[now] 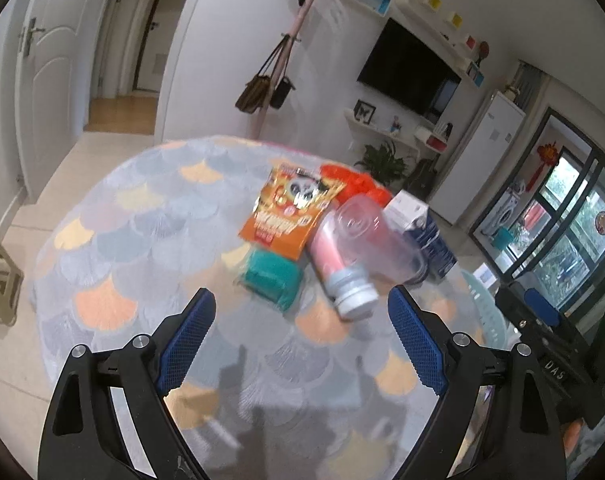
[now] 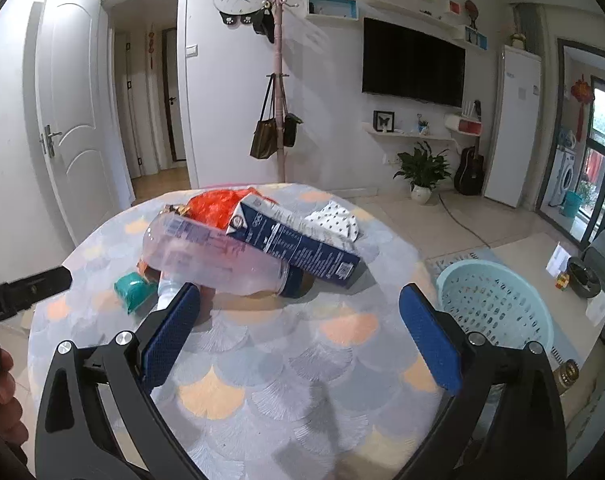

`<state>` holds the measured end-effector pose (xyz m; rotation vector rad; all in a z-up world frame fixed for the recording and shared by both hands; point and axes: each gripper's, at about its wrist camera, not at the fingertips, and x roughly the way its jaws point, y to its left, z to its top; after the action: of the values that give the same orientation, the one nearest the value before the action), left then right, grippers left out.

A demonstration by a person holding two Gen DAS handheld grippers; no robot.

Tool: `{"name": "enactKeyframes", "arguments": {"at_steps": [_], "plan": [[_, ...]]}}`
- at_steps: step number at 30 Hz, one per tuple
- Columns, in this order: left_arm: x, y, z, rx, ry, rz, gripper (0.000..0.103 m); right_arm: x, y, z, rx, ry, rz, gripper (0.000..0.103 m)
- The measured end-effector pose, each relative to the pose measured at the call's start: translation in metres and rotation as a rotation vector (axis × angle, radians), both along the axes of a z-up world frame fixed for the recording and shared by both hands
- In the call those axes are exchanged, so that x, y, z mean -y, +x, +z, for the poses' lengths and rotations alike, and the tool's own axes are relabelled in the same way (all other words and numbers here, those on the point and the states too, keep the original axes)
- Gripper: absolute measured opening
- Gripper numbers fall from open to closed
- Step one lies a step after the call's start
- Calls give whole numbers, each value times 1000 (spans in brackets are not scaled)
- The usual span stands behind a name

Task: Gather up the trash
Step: 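Move both open tools back over the remaining trash on the table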

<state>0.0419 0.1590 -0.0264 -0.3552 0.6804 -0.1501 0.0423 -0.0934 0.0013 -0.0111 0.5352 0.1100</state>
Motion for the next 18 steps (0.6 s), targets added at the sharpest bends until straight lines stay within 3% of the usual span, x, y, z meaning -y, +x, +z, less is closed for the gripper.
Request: {"name": "enactKeyframes", "arguments": {"at_steps": [6, 12, 18], "plan": [[-5, 5, -22, -67, -2, 5, 86, 6, 6, -12, -14, -19, -6, 95], [-1, 23, -31, -108, -17, 8, 86, 18, 15, -17, -49, 40, 49, 95], [7, 66, -37, -148, 117, 48, 84, 10, 22, -24, -106, 58, 130, 87]]}}
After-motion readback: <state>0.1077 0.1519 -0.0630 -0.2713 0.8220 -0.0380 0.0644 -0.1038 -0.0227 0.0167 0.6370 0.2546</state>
